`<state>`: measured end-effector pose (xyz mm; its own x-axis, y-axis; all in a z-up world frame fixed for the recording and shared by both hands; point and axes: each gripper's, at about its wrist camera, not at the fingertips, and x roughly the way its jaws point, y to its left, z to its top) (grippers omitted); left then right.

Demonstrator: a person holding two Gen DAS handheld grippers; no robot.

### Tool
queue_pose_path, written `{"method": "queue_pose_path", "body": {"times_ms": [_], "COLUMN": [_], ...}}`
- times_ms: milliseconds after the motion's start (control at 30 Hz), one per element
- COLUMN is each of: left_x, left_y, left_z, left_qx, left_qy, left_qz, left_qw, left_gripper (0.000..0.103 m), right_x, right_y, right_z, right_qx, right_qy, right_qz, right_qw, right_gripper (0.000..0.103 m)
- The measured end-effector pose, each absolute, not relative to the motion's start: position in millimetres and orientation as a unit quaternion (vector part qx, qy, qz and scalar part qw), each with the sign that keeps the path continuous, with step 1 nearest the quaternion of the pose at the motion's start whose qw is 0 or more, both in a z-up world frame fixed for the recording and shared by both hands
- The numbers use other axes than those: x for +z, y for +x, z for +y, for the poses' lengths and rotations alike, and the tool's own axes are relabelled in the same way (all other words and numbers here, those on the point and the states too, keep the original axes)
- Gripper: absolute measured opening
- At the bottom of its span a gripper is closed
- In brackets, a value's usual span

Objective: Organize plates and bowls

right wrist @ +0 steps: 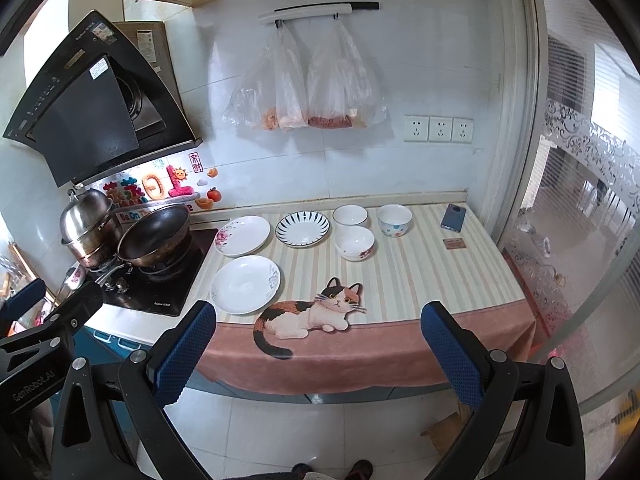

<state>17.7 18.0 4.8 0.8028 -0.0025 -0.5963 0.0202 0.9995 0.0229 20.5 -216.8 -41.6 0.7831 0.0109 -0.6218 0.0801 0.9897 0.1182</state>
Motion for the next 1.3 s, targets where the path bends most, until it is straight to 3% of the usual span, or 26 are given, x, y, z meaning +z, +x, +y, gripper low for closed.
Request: {"method": "queue_pose_path", "body": {"times_ms": [333, 567, 967, 1300], "left_x": [-26, -77, -204, -298], "left_y": [54, 124, 299, 398], "left_z": [66, 93, 115, 122], "left_qx": [-0.001, 0.011, 0.067, 0.097], "left_qy": [-0.021, -0.045, -0.082, -0.072], "left_qz": [0.276, 0.331, 0.457, 0.548], "left_qw": [0.961, 0.943, 0.883, 0.828], "left_gripper": [0.103, 0.103, 0.102, 0.102], "right_x": [-78, -146, -339, -431], "right_y": [61, 146, 378, 500], "right_z": [-199, -177, -173, -148], "right_qx": [-0.019, 0.016, 0.127, 0.172], "right_qy": [0.074, 0.076, 0.153, 0.094], "right_qz": [0.33, 0.405, 0.542, 0.604], "right_qw": [0.941, 0.911, 0.817, 0.773], "right_gripper": [0.103, 0.103, 0.103, 0.103]}}
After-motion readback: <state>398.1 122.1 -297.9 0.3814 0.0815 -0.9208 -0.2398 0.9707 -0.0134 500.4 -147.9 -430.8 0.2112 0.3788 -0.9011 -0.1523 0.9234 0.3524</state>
